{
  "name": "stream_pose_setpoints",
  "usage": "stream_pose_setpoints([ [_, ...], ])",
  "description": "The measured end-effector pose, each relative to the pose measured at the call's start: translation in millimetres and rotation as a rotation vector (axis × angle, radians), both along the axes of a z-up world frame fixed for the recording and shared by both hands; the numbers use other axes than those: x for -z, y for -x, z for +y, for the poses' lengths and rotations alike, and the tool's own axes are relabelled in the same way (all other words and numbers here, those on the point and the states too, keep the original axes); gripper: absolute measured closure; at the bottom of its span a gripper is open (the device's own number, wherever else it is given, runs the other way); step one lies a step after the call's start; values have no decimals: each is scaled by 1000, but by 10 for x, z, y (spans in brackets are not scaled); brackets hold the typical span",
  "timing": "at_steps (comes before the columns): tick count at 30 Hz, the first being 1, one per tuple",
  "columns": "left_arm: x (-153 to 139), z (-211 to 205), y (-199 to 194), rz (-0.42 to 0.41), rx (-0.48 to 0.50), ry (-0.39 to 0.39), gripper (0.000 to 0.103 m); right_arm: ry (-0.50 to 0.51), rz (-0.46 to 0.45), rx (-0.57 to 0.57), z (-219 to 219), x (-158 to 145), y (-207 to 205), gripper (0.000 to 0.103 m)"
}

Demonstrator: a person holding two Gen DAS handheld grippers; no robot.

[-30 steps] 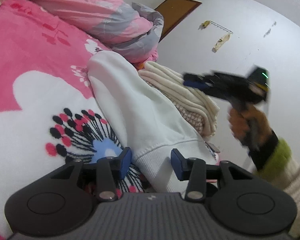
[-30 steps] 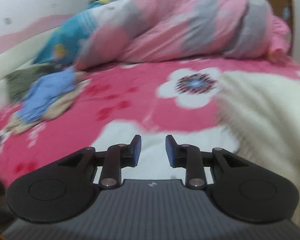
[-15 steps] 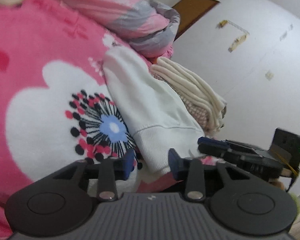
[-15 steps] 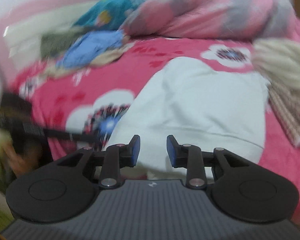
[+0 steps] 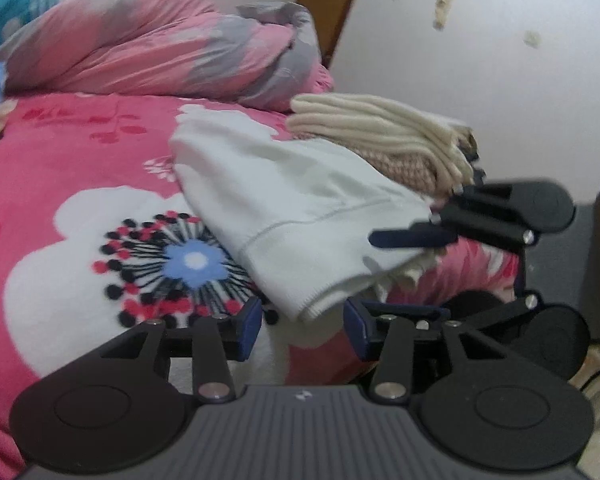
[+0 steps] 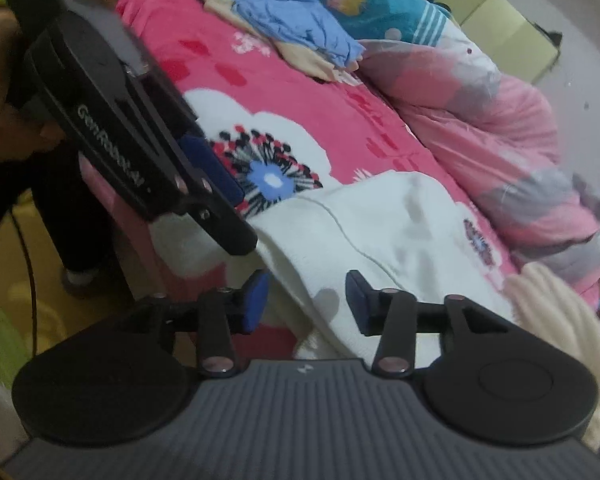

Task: Fold clothes
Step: 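Grasp the white garment edge with both tools and fold it over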

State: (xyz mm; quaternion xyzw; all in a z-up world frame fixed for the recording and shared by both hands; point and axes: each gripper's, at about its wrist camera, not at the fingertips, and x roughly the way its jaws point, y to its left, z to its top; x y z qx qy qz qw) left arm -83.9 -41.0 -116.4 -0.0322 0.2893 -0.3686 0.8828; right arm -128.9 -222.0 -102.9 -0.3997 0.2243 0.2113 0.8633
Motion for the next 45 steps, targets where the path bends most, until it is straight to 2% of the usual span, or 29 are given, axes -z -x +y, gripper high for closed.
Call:
stream_pose_setpoints([
  [3,8,-48,49,-31,11,-31,56,93,-47,-32,51,89,65,56],
  [6,5,-64,54,-45,0,-41,56,153,-112,-45,104,176,31,58],
  [8,2,-72,49,-49,-10,-46,56,169,-156,-38,130,204,-21,68],
  [9,-1,-82,51,-58,-15,-55,56,176,-173,-30,140,205,-41,86],
  [10,-3,-99,61,-73,-22,-69,56,174,-184,-22,143,188,-50,92],
  [14,2,-200,71,-113,-47,-105,56,105,-176,-20,106,66,-14,92],
  [17,-23,-250,86,-121,-44,-96,60,70,-175,-16,93,25,2,93],
  [23,-38,-216,61,-130,-119,-92,59,2,-166,-5,30,-63,-41,94],
  [29,7,-328,157,-168,-43,-142,56,-12,-177,10,-7,-95,-74,93],
  [34,7,-391,131,-212,-95,-164,57,3,-188,-2,24,-76,-42,94],
  [37,-1,-329,57,-190,-140,-126,60,-1,-191,-3,4,-86,-49,94],
  [39,-5,-278,17,-174,-154,-93,77,-6,-189,1,-20,-90,-53,93],
  [42,-4,-266,21,-180,-144,-70,90,23,-179,-6,-39,-33,-73,92],
  [45,-16,-277,62,-203,-148,-62,95,65,-170,-14,-38,62,-113,91],
])
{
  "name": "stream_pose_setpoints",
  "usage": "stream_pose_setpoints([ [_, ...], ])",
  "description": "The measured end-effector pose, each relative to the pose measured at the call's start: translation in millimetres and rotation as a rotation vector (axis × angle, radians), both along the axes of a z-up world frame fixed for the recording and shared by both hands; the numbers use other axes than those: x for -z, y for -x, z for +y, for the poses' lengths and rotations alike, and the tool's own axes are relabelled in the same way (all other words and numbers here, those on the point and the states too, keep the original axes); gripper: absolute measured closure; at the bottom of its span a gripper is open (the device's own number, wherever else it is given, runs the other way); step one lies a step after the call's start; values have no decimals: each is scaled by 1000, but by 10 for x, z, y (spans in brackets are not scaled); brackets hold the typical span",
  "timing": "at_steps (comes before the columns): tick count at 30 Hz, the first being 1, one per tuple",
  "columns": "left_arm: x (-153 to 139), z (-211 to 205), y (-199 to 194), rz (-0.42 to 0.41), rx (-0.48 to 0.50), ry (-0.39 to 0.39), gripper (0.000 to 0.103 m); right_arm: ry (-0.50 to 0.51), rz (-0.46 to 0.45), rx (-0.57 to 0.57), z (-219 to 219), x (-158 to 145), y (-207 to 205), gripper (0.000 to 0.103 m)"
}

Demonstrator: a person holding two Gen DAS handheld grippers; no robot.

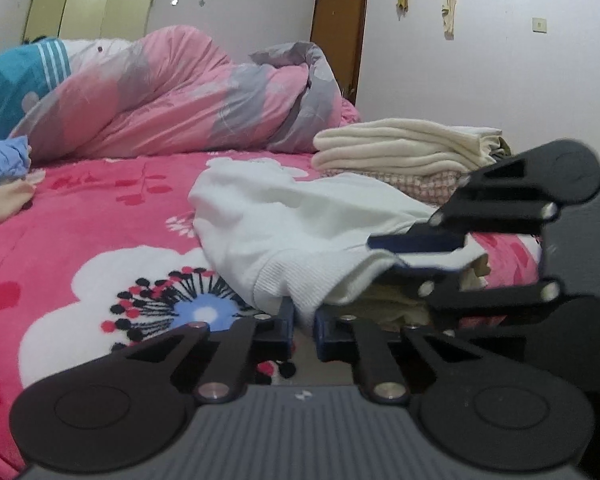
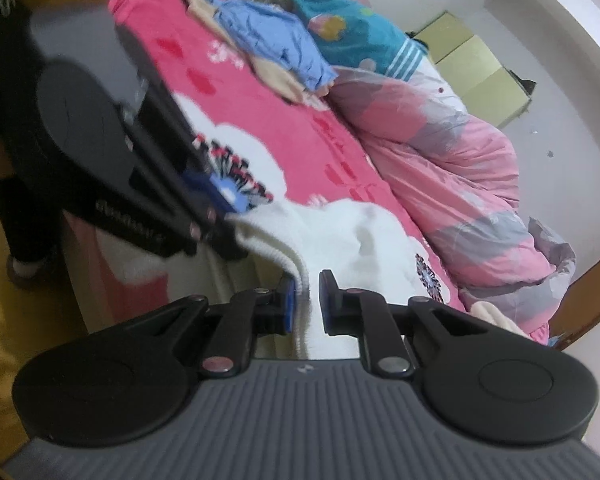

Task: Fold clothes
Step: 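Grasp the white garment edge with both tools and fold it over, then open both tools and release the folded garment edge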

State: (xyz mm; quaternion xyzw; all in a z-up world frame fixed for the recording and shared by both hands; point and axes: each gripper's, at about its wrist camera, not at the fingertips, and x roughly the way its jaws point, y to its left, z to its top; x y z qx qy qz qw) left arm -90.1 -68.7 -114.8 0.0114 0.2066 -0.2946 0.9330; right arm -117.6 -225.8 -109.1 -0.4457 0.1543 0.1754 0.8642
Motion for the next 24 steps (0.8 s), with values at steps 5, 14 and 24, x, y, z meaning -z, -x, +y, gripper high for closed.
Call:
stream_pose_setpoints([
  [5,-216,140,129,-2,19,98,97,-7,-66,-8,-35,-166,86,100],
  [14,-242,212,232,12,47,81,100,-19,19,-45,-145,-283,271,101],
  [24,2,510,173,212,75,74,81,-221,355,-36,-355,-278,250,98],
])
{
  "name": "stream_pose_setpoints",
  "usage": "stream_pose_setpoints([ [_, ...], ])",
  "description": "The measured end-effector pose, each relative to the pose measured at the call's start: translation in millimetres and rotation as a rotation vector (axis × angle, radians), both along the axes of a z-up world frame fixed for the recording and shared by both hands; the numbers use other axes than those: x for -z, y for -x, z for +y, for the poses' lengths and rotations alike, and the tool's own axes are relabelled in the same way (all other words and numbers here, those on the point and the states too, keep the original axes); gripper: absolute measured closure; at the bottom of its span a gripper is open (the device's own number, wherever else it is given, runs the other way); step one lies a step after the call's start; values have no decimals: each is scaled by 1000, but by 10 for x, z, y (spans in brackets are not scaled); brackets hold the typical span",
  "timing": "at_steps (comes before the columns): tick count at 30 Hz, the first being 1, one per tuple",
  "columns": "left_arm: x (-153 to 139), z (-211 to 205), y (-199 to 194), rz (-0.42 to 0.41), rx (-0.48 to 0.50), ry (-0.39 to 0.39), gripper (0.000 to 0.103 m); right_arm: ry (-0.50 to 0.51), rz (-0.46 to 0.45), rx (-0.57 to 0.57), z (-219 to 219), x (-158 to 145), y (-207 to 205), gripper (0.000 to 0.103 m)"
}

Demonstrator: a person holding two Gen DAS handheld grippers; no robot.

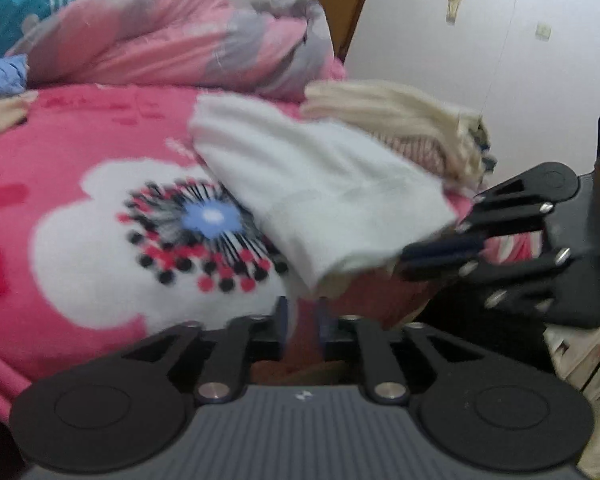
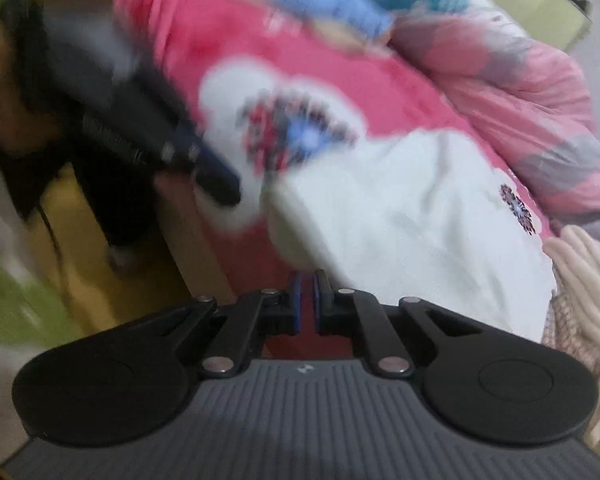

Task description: Fold clothes

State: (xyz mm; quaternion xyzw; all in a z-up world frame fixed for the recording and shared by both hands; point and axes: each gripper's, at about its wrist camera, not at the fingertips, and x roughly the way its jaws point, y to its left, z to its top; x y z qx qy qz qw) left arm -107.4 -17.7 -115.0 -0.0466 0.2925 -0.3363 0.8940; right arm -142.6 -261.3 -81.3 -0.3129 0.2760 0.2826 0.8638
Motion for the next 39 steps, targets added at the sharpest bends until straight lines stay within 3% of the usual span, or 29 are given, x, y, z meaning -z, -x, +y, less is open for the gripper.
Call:
stream_pose_setpoints([
  [2,-136,84,-65,-15,-27,52,79,-149,-1,-1,-159,-313,-43,98],
  [4,-249,65,-181,-45,-26,108,78,-205,-41,75,-261,-419,-306,97],
  [8,-251,-276,-491,-51,9,117,76,-313,-116,226,-465,-617,-837,97],
  [10,-113,-403,-584,2,24,98,75,-315,-92,259,-544,-478,-1101,97],
  [14,42,-333,-578,30,27,122,75,-84,-10,424,-893,107,-1354,97],
  [17,78,-254,-585,57,38,150,74,-161,35,647,-1335,-21,-1382,94],
  [18,87,-236,-584,62,42,155,72,-197,16,665,-1353,-135,-1399,93],
  [22,110,-213,-621,79,62,172,69,-295,-48,469,-953,-368,-1650,95],
  [24,131,-202,-632,84,64,182,68,-307,-35,392,-785,-334,-1902,95],
  [26,160,-187,-630,81,67,188,68,-220,19,457,-829,-54,-2282,95],
  [27,173,-179,-630,79,69,190,68,-146,16,531,-930,130,-2486,97],
  [28,186,-171,-629,78,72,193,68,-139,-5,567,-1030,170,-2573,97],
  [30,213,-143,-635,78,80,204,68,-173,-28,651,-1145,-20,-2624,96],
  [33,253,-101,-669,93,91,237,68,-302,-69,573,-1075,-389,-2430,94],
  [35,274,-82,-683,99,96,254,68,-392,28,442,-940,-428,-2458,94],
  [37,293,-64,-694,104,100,269,69,-440,182,372,-874,-233,-2697,94],
  [39,300,-57,-684,96,101,271,68,-399,214,455,-929,69,-3010,94],
])
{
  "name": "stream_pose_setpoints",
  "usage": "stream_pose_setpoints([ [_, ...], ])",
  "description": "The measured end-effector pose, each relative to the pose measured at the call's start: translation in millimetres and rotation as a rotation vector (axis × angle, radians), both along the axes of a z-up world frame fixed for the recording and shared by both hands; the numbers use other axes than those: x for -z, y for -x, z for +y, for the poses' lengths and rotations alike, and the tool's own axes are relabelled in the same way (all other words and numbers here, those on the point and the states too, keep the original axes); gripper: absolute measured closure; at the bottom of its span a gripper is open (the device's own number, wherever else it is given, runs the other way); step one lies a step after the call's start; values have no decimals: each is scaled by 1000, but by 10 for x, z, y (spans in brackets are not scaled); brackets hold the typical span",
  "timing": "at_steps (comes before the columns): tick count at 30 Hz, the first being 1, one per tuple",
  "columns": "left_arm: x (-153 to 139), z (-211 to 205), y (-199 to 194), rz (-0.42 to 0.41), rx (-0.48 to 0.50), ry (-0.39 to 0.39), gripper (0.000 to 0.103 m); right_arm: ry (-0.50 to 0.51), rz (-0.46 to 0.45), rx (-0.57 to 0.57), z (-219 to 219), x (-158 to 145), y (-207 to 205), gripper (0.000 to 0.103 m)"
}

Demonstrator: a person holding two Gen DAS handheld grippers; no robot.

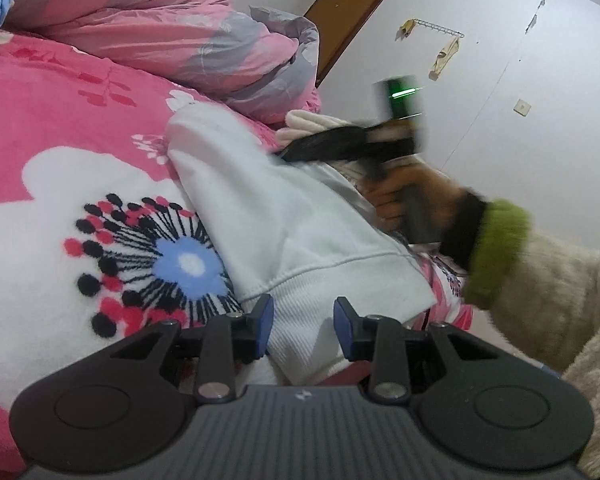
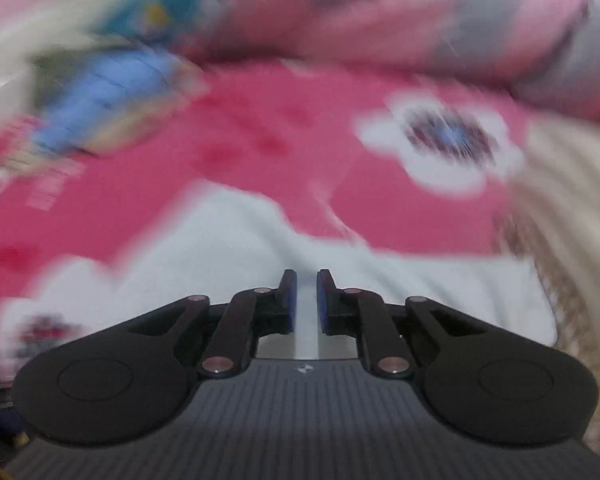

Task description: Fold clothes

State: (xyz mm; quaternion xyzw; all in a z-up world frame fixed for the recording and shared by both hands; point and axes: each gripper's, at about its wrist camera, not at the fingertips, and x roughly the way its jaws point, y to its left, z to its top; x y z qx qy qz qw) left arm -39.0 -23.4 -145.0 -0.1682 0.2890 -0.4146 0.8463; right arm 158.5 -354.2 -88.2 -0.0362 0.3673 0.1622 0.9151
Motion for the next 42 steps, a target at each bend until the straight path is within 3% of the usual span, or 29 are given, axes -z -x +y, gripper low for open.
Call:
stream_pose_setpoints([
  [2,11,6,5,-5,1,2,68,-1,-18,111,-153,119,-247,97],
  [5,39,14,2,-5,3,14,68,12,-55,267,-289,-80,-272,91],
  [9,83,53,-47,22,10,58,68,-151,-42,56,-98,-395,58,90],
  [12,94,65,-51,25,14,67,68,-231,73,-130,230,-308,12,82],
  [15,95,63,-29,17,11,60,68,-120,104,-60,422,16,-269,78],
  [18,98,77,-25,21,8,62,68,46,70,135,439,167,-517,72],
  [22,124,114,-55,39,13,88,66,31,-28,71,509,-173,-294,68],
  [23,128,119,-66,44,17,97,65,24,-38,43,546,-271,-246,63],
  [25,131,119,-71,44,21,100,64,10,-39,-8,660,-414,-208,42],
  [29,128,111,-44,29,14,85,64,14,-24,-99,978,-539,-154,33],
  [32,127,109,-35,28,8,86,63,81,4,-114,1257,-494,-218,24],
  [42,119,63,18,-3,6,78,57,399,107,-109,1829,35,-23,23],
])
